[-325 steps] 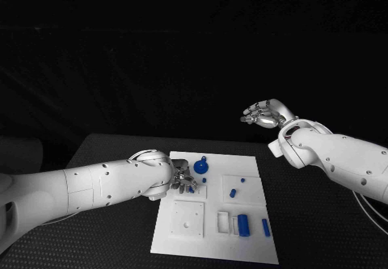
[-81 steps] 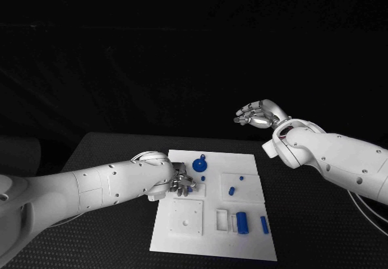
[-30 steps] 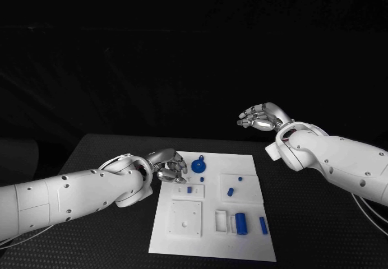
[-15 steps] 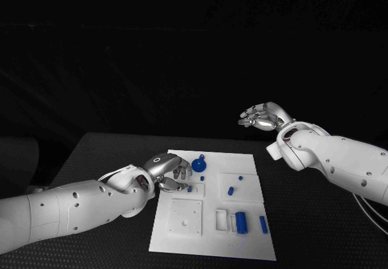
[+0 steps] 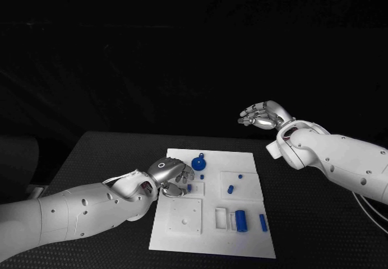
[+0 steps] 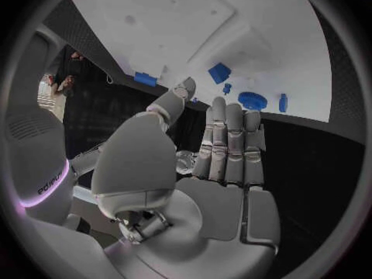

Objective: Assemble the parts on the task board

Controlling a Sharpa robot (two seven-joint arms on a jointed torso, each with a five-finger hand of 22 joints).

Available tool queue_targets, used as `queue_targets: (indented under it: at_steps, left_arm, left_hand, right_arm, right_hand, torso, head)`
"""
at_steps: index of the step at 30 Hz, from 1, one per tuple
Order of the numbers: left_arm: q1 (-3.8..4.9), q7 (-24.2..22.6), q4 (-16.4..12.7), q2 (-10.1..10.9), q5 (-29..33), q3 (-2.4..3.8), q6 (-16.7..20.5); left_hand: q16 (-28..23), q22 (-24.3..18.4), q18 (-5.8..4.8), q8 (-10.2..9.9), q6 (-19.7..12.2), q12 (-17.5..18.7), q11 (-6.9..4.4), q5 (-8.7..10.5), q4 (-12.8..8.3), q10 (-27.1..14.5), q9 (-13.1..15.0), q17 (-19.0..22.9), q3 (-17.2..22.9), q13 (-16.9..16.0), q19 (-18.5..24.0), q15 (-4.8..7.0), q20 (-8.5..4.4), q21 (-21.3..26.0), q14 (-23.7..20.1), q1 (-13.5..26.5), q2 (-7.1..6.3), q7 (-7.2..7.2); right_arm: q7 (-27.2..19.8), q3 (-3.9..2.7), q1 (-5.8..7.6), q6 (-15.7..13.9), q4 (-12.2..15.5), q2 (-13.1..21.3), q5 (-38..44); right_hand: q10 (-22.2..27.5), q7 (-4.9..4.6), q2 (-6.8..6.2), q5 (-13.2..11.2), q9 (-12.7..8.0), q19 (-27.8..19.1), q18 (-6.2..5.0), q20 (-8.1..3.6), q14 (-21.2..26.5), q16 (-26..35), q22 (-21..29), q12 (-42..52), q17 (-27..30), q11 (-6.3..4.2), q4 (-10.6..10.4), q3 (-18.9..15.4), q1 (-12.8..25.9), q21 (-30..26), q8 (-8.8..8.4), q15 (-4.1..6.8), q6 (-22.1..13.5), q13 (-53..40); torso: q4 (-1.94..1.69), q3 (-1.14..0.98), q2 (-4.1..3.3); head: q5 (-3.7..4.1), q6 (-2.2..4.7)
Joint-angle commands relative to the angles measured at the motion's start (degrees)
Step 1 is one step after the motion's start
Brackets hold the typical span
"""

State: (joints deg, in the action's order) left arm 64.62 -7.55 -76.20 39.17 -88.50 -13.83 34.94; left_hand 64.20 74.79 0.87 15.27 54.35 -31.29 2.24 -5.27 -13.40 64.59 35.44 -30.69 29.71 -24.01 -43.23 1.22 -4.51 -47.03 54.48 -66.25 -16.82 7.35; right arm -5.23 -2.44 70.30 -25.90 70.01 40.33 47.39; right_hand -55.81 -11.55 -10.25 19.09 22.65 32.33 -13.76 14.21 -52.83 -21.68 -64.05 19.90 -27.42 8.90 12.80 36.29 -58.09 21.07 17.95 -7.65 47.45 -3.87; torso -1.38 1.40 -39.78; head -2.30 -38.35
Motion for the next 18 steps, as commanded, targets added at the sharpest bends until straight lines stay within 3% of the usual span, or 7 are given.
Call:
queue_targets:
  at_steps: [1, 6, 18]
  left_arm:
    - [-0.24, 2.0, 0.5, -0.5, -3.2, 0.06, -1.0]
    - [-0.79, 2.7, 1.3, -0.9, -3.7, 0.08, -1.0]
    - [-0.84, 4.0, 2.5, -1.8, -4.3, 0.09, -1.5]
  left_hand:
    - [0.3, 0.1, 0.67, -0.2, 0.3, -0.5, 0.00, 0.37, 0.0, -0.3, -0.1, -0.1, -0.4, -0.1, -0.3, 0.58, -2.69, -0.2, 0.0, 0.5, -0.17, 0.11]
    - [0.3, 0.1, 0.65, -0.1, 0.4, -0.6, -0.02, 0.44, 0.0, -0.3, -0.1, -0.1, -0.4, -0.1, -0.3, 0.60, -2.71, -0.2, -0.1, 0.6, -0.16, 0.07]
    - [1.2, 0.4, 0.65, 0.8, 2.2, -2.2, -0.55, -0.73, 0.8, 0.1, 0.3, -0.4, 0.6, -0.7, -1.1, 1.03, -3.12, -0.4, 0.3, -0.4, 0.16, -0.73]
  right_arm:
    - [-0.8, -0.02, -0.06, 0.7, 0.0, -0.1, 0.1]
    - [-0.8, -0.02, -0.11, 0.8, 0.0, -0.1, 0.1]
    - [-0.8, -0.02, -0.12, 0.9, 0.1, -0.1, 0.1]
  right_hand:
    - [-0.4, 0.06, 0.09, 0.3, -0.1, -0.4, 0.27, 0.08, 0.0, 0.2, -0.1, -0.3, 0.1, 0.03, 0.0, 0.0, -0.4, -0.3, 0.16, -0.39, -0.3, 0.0]
    - [-0.4, 0.06, 0.09, 0.3, -0.1, -0.4, 0.27, 0.08, 0.0, 0.2, -0.1, -0.4, 0.1, 0.03, 0.0, 0.0, -0.4, -0.3, 0.16, -0.39, -0.3, 0.0]
    - [-0.4, 0.06, 0.11, 0.5, -0.1, -0.4, 0.25, 0.11, 0.0, 0.2, -0.1, -0.4, 0.1, 0.03, -0.1, 0.0, -0.3, -0.4, 0.17, -0.40, -0.3, 0.0]
  torso:
    - [0.01, 0.00, 0.01]
    - [-0.01, 0.00, 0.03]
    - [-0.02, -0.02, 0.03]
  head:
    - [0.04, -0.07]
    - [0.15, -0.14]
    - [0.19, -0.24]
